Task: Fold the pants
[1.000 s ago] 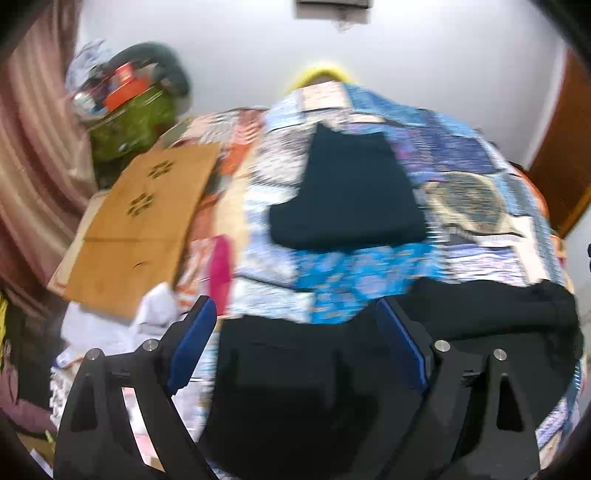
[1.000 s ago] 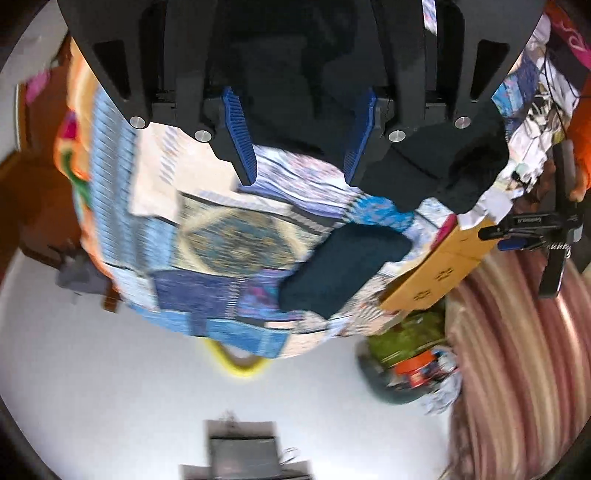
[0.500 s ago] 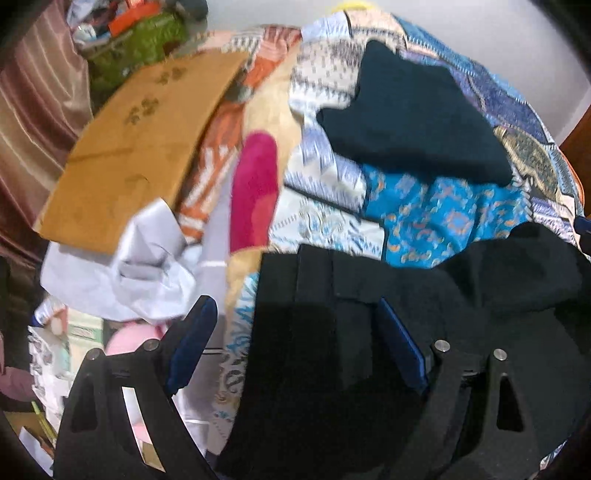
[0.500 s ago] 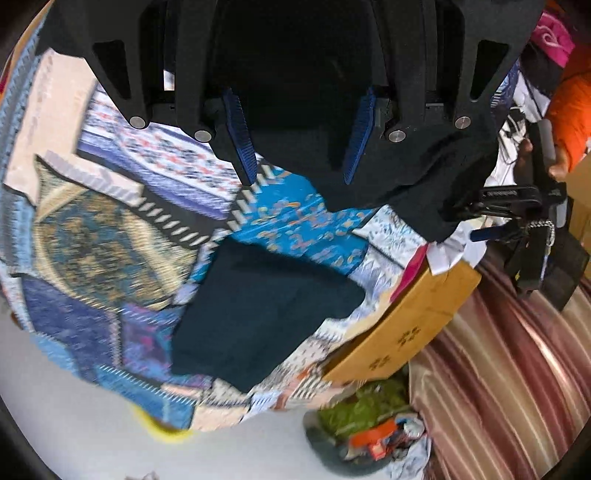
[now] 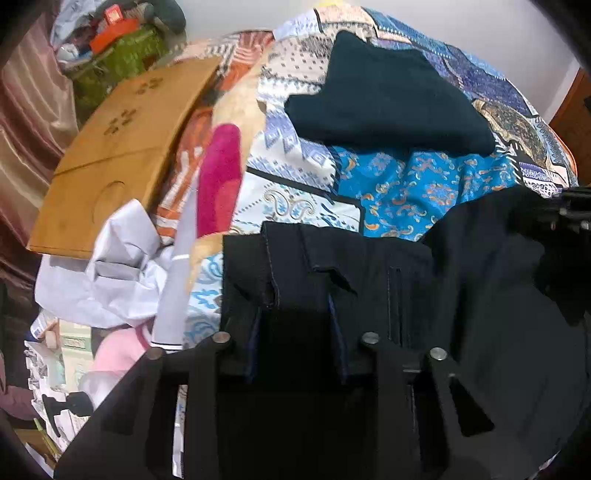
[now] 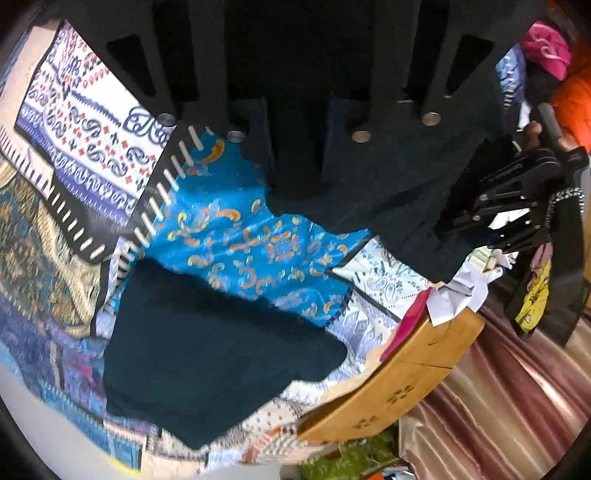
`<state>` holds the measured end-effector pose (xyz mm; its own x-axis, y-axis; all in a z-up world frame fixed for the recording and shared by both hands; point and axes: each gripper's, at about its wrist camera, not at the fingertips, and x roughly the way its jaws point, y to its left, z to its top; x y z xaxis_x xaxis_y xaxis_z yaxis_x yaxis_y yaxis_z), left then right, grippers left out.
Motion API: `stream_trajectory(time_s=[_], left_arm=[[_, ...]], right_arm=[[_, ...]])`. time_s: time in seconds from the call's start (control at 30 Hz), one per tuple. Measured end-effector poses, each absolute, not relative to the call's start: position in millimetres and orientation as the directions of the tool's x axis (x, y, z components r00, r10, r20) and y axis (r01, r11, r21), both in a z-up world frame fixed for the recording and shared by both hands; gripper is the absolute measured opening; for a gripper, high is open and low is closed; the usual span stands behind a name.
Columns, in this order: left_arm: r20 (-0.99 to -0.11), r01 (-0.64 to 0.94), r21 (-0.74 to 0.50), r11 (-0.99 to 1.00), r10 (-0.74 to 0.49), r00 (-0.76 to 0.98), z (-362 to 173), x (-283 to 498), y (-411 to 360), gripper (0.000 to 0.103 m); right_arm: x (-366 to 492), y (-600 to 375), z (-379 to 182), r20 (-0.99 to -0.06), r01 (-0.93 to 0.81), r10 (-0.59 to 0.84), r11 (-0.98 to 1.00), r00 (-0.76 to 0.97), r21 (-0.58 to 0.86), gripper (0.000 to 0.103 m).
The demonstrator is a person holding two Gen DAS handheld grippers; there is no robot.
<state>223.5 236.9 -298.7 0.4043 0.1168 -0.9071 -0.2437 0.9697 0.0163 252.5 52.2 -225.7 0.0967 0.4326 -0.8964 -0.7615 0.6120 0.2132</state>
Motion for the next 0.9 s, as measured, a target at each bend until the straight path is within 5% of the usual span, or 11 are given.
stream_trajectory(time_s=[0.17, 0.33, 0.57, 0.67, 0.9], left_arm=[[-0.864, -0.273, 0.132, 0.953, 0.245, 0.439, -286.6, 210.0, 246.4, 0.027], [-0.882, -0.286, 0.109, 0.952, 0.225, 0.413, -290.9, 215.0, 263.4, 0.028], [-0.874, -0.282, 0.107, 0.953, 0.225, 0.43, -264.2, 202.4, 265.4, 0.05], [-0.87, -0.32, 0.05, 0.946, 0.198, 0.451, -246.2, 185.8, 275.5, 0.067], [-0.91, -0.389, -0.105, 0.915, 0.069, 0.408, -254.7, 152.8, 286.3, 0.07]], right_arm=[[232.7, 54.5, -197.1, -0.837, -0.806, 0.485, 0.585, 0.253, 0.095, 0.009], [247.4, 61.8, -206.4, -0.861, -0.774, 0.444, 0.625, 0.248, 0.099, 0.01], [245.7, 38.8, -182.0, -0.86, -0.767, 0.421, 0.64, 0.29, 0.055, 0.024], [241.5, 12.2, -156.7, -0.832, -0.761, 0.446, 0.648, 0.331, 0.044, 0.044], [224.7, -51.8, -124.2, -0.789, -0.73, 0.435, 0.682, 0.435, -0.027, 0.048]])
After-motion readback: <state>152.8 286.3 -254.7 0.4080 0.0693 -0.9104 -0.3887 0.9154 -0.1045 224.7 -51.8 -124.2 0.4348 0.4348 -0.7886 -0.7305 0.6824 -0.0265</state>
